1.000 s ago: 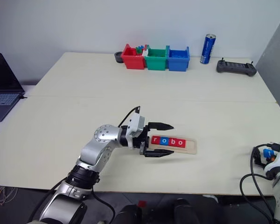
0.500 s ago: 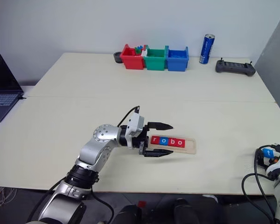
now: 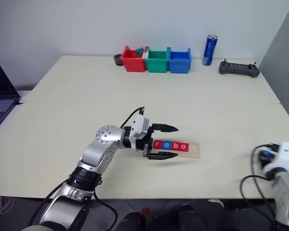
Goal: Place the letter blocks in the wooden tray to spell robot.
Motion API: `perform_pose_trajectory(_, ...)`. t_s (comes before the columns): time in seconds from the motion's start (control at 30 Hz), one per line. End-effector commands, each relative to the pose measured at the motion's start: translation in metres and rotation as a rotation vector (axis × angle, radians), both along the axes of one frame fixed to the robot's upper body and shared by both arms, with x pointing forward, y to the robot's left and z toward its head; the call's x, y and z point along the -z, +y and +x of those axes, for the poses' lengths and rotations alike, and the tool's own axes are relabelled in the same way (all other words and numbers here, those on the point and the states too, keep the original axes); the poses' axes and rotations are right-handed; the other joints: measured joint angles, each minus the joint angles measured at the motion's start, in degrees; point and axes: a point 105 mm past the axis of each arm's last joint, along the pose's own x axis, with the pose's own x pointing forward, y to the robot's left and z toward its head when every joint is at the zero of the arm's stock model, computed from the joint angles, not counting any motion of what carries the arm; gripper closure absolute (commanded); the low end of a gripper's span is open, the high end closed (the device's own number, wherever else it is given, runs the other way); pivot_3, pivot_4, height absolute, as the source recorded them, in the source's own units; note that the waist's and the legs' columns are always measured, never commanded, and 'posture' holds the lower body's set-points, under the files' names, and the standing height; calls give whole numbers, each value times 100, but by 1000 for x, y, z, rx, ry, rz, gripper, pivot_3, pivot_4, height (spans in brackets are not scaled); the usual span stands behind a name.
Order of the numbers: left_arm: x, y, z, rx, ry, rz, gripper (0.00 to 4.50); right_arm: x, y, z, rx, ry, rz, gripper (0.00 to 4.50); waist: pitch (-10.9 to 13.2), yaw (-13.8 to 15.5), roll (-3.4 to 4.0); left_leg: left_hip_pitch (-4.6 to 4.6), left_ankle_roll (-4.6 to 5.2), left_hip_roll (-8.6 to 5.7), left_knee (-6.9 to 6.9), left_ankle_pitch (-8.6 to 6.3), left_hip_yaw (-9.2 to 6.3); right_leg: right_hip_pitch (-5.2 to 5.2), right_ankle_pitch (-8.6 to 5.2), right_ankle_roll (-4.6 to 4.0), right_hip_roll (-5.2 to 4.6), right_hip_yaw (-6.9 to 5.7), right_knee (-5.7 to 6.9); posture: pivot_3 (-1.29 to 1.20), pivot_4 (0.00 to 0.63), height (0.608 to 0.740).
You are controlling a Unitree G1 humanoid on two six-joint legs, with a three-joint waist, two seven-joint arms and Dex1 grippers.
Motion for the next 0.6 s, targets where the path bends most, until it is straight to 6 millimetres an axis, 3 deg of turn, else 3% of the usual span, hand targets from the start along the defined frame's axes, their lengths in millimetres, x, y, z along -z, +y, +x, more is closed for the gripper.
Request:
perform_pose_trajectory(0.03, -9, 2, 1, 3, -48, -7, 0, -20, 48, 10, -105, -42, 21, 3044, 1, -1, 2, 0, 0, -1, 0, 0, -1, 0, 0, 0, 0, 0, 0, 0, 150, 740)
perform_pose_trajectory(0.13, -8, 3, 0, -4, -49, -6, 0, -22, 74, 16, -108, -42, 45, 3044, 1, 48, 3, -9, 0, -7, 1, 0, -4, -4, 0, 0, -7, -3, -4, 0, 150, 740)
perform_pose_trajectory(0.23, -8, 4, 0, -11, -50, -4, 0, -17, 86, 17, -100, -21, 62, 3044, 1, 127, 2, -23, -1, -13, 1, 0, -5, -15, 0, 0, -14, -7, -7, 0, 150, 740)
perform_pose_trajectory(0.33, -9, 6, 1, -22, -53, -1, 0, -9, 88, 14, -88, 19, 42, 3044, 1, 151, 3, -27, -1, -17, 1, 0, -10, -16, 0, 0, -21, -16, -10, 0, 150, 740)
perform_pose_trajectory(0.6, -8, 9, 3, -35, -55, 4, 0, -11, 88, 1, -92, 47, 6, 3044, 1, 138, 3, -26, 0, -16, -1, 0, -12, -16, -1, 0, -21, -21, -9, 0, 150, 740)
